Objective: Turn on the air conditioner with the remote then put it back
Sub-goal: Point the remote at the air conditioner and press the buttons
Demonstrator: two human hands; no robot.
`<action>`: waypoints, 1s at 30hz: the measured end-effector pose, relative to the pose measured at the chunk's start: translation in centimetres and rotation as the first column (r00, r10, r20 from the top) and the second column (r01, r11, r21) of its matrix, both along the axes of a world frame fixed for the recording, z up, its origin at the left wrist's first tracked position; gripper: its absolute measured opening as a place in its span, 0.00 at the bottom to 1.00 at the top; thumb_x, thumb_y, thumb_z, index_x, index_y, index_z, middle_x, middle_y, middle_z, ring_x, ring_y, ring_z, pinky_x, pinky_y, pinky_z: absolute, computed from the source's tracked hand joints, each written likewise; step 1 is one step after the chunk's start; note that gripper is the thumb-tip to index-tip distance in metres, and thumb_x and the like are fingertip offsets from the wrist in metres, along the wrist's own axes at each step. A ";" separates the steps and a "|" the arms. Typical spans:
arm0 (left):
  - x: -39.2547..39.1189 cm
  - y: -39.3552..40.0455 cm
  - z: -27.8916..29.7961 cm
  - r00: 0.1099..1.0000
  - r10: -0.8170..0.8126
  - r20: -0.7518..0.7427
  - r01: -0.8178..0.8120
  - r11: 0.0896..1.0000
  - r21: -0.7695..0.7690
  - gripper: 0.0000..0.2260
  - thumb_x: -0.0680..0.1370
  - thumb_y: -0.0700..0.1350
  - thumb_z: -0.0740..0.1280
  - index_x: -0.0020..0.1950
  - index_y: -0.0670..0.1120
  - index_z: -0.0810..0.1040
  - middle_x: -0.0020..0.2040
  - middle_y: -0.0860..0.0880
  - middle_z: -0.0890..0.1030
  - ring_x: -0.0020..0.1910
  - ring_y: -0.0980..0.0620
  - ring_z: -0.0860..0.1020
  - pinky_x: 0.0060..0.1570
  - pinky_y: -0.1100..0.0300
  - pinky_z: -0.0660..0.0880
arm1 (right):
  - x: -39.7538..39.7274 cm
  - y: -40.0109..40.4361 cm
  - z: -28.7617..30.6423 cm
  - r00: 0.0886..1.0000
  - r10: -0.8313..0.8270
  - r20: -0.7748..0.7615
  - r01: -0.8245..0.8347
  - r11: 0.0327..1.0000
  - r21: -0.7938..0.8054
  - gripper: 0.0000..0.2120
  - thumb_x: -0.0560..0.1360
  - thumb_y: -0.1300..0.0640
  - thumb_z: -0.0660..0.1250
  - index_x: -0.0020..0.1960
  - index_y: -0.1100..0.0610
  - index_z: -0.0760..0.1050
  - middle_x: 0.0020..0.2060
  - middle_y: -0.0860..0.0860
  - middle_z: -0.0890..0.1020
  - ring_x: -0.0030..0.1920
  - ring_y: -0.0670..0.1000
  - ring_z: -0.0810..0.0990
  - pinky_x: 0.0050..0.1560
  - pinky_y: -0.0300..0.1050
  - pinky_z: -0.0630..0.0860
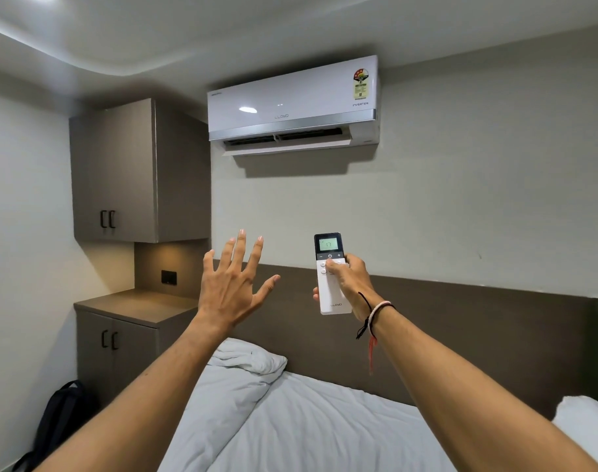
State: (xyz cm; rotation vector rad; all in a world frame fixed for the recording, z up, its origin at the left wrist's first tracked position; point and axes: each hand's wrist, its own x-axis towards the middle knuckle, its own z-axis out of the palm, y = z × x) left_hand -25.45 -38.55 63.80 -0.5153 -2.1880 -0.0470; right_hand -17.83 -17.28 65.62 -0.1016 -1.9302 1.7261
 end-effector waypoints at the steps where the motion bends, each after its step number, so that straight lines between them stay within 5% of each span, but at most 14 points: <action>1: 0.1 0.0 0.0 1.000 0.001 0.001 -0.001 1.000 -0.002 0.39 0.77 0.71 0.40 0.83 0.52 0.51 0.83 0.41 0.57 0.80 0.41 0.61 0.72 0.36 0.64 | 0.0 0.0 0.1 1.000 -0.003 -0.001 0.003 1.000 0.002 0.12 0.81 0.58 0.63 0.64 0.60 0.71 0.45 0.62 0.83 0.34 0.61 0.85 0.32 0.50 0.85; 17: 1.0 -0.2 0.1 1.000 -0.014 0.011 0.014 1.000 -0.001 0.39 0.77 0.70 0.41 0.82 0.50 0.54 0.82 0.40 0.60 0.79 0.40 0.64 0.71 0.36 0.65 | 0.3 -0.7 0.4 1.000 -0.022 -0.021 0.022 1.000 0.019 0.12 0.81 0.59 0.62 0.64 0.60 0.71 0.52 0.67 0.84 0.36 0.64 0.85 0.35 0.51 0.84; 22: 1.0 -0.4 0.3 1.000 -0.009 0.003 0.009 1.000 -0.004 0.40 0.76 0.71 0.38 0.83 0.51 0.52 0.82 0.40 0.58 0.79 0.41 0.62 0.72 0.38 0.64 | 0.3 -0.9 0.5 1.000 -0.015 -0.027 0.016 1.000 0.020 0.11 0.81 0.59 0.62 0.63 0.60 0.71 0.45 0.62 0.84 0.36 0.64 0.85 0.39 0.58 0.86; 30: 0.9 -0.6 0.1 1.000 -0.009 0.018 0.009 1.000 -0.007 0.39 0.76 0.71 0.40 0.82 0.51 0.54 0.82 0.40 0.59 0.78 0.40 0.64 0.71 0.36 0.66 | 0.2 -1.1 0.4 1.000 -0.004 -0.012 0.004 1.000 -0.005 0.12 0.81 0.58 0.63 0.63 0.60 0.71 0.52 0.68 0.84 0.40 0.66 0.85 0.46 0.64 0.85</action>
